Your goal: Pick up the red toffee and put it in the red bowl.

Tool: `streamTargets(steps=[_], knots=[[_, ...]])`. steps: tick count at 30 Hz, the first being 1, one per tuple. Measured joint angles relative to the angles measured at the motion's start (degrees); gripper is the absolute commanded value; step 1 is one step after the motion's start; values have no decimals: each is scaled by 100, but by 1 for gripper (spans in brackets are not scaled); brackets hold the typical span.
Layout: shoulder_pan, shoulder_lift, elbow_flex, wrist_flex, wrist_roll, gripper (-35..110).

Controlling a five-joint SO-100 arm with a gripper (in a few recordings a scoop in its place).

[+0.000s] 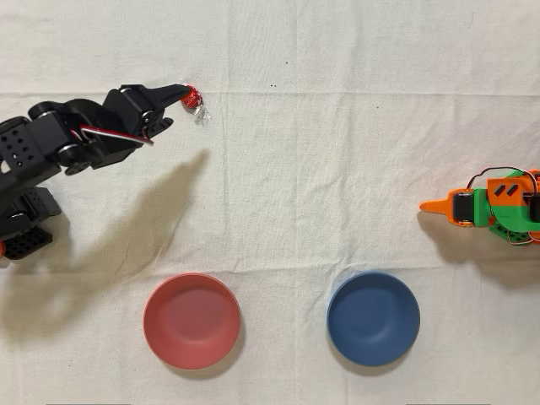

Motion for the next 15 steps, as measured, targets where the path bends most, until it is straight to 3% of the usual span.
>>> streamTargets(steps=[15], knots=[[-334,-879,545,-1020,167,26]])
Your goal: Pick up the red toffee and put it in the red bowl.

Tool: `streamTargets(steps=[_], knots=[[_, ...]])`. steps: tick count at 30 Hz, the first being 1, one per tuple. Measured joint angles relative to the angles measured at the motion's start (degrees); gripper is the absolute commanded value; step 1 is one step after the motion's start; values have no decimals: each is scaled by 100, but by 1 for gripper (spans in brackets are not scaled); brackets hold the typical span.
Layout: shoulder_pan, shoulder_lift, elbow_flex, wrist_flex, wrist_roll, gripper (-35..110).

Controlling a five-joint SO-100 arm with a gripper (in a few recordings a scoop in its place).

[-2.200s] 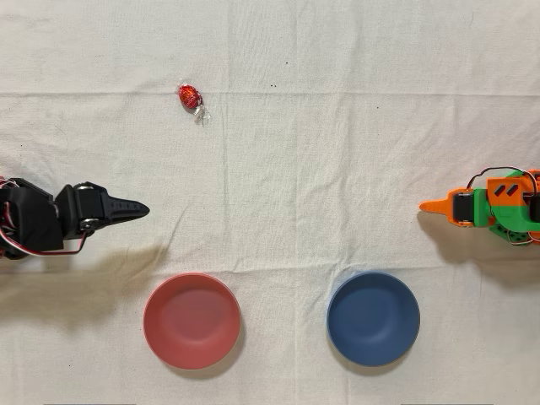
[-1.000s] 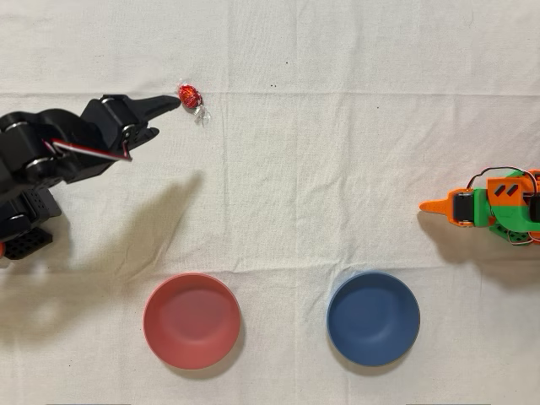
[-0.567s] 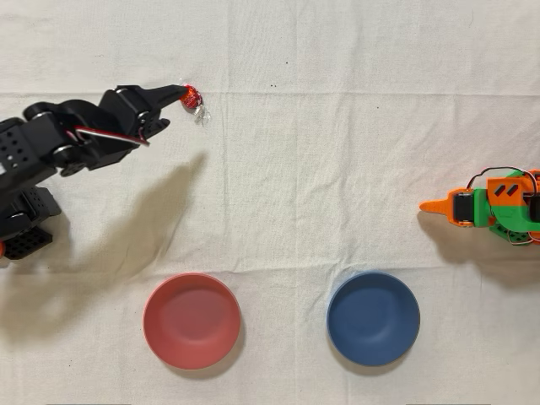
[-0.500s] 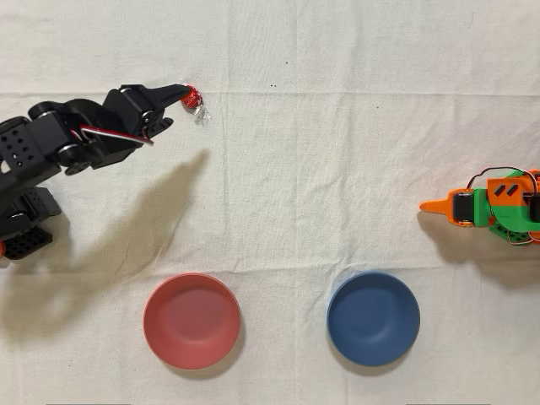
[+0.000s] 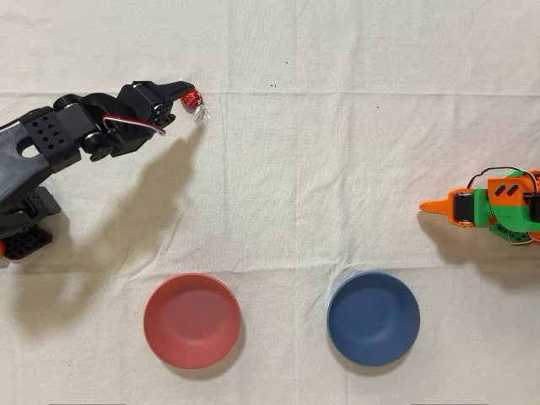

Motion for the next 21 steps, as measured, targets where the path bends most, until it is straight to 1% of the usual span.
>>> streamTargets(steps=[9,21], knots=[[-264,-413,149,-510,176,26],[-264,-1222,149,-1151,141,25]])
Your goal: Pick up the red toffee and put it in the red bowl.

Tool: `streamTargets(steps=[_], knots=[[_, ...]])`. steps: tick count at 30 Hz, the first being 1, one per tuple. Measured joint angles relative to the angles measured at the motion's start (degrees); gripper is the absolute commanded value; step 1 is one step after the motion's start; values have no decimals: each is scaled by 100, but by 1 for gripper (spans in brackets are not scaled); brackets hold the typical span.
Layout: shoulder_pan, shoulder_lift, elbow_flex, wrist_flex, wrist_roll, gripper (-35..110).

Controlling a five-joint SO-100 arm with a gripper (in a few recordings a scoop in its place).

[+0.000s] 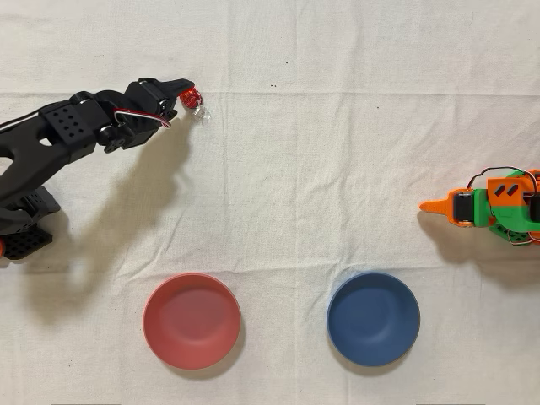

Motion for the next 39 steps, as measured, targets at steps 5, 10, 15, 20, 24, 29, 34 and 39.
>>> streamTargets(steps=[5,10,15,20,24,29,34,39], knots=[[9,-272,0,-237,0,26],[0,-510,-123,-396,0,26],[9,-817,-378,-527,-9,26],[9,-976,-562,-527,-26,26],[18,-1011,-615,-510,18,26],[26,-1002,-615,-422,44,26],[0,-853,-554,-237,44,26],[-79,-703,-466,-88,0,26]])
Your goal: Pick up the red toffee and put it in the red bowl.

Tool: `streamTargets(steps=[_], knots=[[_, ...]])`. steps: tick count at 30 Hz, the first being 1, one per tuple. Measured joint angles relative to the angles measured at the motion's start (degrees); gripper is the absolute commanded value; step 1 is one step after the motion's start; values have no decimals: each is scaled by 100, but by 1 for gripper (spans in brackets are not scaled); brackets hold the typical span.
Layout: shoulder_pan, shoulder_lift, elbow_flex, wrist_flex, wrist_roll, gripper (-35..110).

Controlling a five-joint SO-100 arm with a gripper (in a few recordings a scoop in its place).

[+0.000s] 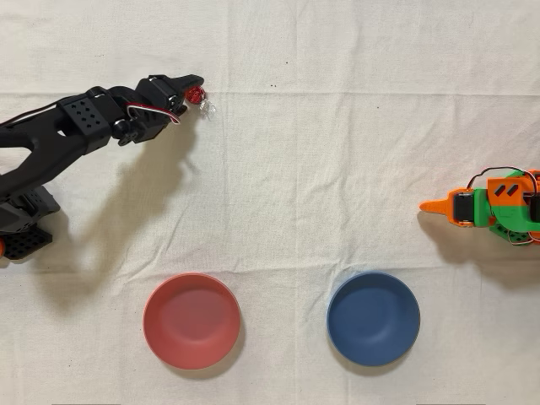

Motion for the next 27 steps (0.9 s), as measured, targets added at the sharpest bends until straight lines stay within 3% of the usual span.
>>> streamTargets(steps=[22,27], knots=[[-185,-343,-387,-132,-123,24],[-185,-457,-439,-158,-202,16]])
